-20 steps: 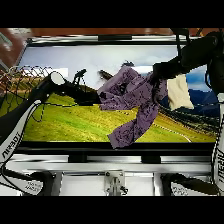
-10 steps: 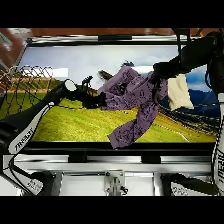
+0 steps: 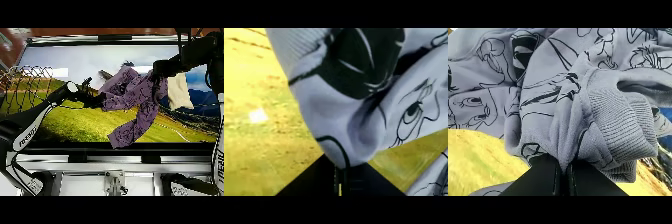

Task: Fold the shirts.

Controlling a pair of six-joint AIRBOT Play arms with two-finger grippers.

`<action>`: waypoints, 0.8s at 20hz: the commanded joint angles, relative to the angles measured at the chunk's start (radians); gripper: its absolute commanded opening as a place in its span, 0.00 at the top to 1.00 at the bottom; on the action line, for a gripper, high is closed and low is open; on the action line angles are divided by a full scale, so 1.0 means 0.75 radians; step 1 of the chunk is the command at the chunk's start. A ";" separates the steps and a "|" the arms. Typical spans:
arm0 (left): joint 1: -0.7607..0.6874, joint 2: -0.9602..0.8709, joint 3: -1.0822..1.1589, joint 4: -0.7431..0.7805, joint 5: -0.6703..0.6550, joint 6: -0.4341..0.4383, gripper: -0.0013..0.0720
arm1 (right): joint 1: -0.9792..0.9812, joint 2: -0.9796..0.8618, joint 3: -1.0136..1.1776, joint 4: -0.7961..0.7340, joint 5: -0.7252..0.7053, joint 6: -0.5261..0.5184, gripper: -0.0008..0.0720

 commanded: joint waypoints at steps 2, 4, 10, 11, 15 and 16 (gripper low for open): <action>0.079 0.085 0.096 -0.013 -0.096 0.113 0.91 | 0.002 0.013 0.002 0.002 0.010 -0.007 0.90; 0.128 0.233 0.186 0.009 -0.136 0.214 0.91 | 0.002 0.069 0.005 -0.003 0.070 -0.089 0.90; 0.270 0.934 0.657 0.137 0.092 0.387 0.91 | 0.002 0.457 0.289 -0.032 0.524 -0.085 0.90; 0.306 1.038 0.719 0.142 0.162 0.381 0.91 | 0.002 0.531 0.319 -0.011 0.599 -0.063 0.90; 0.411 1.383 0.778 0.191 0.353 0.339 0.91 | 0.004 0.765 0.326 0.237 0.618 -0.021 0.90; 0.428 1.426 0.778 0.250 0.370 0.323 0.91 | 0.005 0.790 0.326 0.309 0.568 0.011 0.90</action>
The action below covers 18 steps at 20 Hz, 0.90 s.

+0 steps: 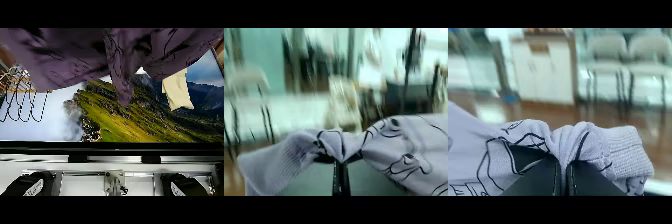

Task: Fold the shirts.

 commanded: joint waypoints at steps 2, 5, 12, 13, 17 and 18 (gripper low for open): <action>0.087 0.239 0.052 0.287 0.096 -0.179 0.91 | 0.001 0.144 0.023 0.275 -0.114 0.136 0.90; 0.089 0.213 0.040 0.402 -0.138 -0.229 0.91 | 0.001 0.126 0.021 0.233 -0.392 0.266 0.90; 0.088 -0.110 -0.116 0.418 -0.390 -0.224 0.91 | 0.002 -0.166 -0.336 0.150 -0.977 0.385 0.90; 0.087 -0.209 -0.115 0.407 -0.364 -0.223 0.91 | 0.002 -0.210 -0.441 0.151 -0.875 0.386 0.90; 0.073 -0.622 -0.115 0.184 -0.163 -0.223 0.91 | 0.001 -0.527 -0.688 0.212 -0.406 0.418 0.90; 0.054 -0.717 -0.115 0.127 -0.107 -0.209 0.91 | 0.001 -0.625 -0.688 0.245 -0.326 0.437 0.90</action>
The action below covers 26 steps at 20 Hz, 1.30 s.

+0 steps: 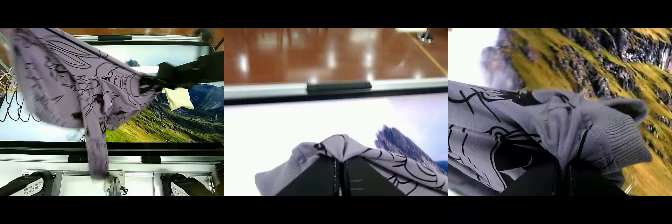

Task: Fold the shirts.

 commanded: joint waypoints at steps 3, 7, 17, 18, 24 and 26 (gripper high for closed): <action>-0.097 -0.518 -0.006 -0.240 0.297 0.053 0.91 | -0.001 -0.458 -0.116 0.191 0.590 0.058 0.90; -0.185 -0.744 -0.006 -0.240 0.311 0.053 0.91 | 0.000 -0.613 -0.116 0.212 0.884 0.068 0.90; -0.068 -0.710 0.252 0.031 -0.689 -0.166 0.19 | -0.172 -0.329 -0.052 0.100 0.575 -0.261 0.29; -0.061 -0.677 0.219 0.128 -0.863 -0.192 0.22 | -0.211 -0.281 -0.052 0.053 0.505 -0.263 0.29; -0.159 -0.300 -0.651 0.035 -0.835 -0.157 0.01 | -0.369 -0.212 -0.056 -0.072 0.017 -0.407 0.29; -0.198 -0.212 -0.935 -0.096 -0.684 -0.156 0.01 | -0.368 -0.212 -0.056 -0.068 0.008 -0.427 0.29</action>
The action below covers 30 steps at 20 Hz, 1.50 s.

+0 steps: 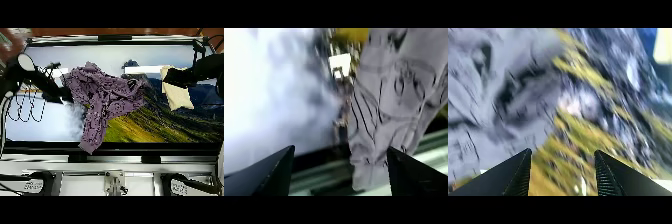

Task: Fold the shirts.

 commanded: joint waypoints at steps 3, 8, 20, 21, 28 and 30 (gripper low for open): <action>-0.105 0.151 -0.609 -0.194 0.283 0.008 0.01 | -0.031 0.016 0.001 0.032 -0.087 -0.065 0.29; -0.192 0.066 -0.663 -0.266 0.395 0.048 0.01 | -0.031 0.016 0.001 0.026 -0.039 -0.065 0.29; -0.186 -0.023 -0.538 -0.373 0.403 0.240 0.91 | -0.031 0.016 0.001 0.026 -0.041 -0.059 0.29; -0.163 -0.016 -0.444 -0.395 0.385 0.243 0.91 | -0.031 0.016 0.001 0.026 -0.041 -0.059 0.29; -0.143 -0.062 0.658 -0.529 1.235 0.222 0.91 | -0.031 0.016 0.001 0.032 0.019 -0.060 0.29; -0.193 -0.143 0.799 -0.578 1.354 0.188 0.91 | -0.031 0.016 0.001 0.045 0.048 -0.060 0.29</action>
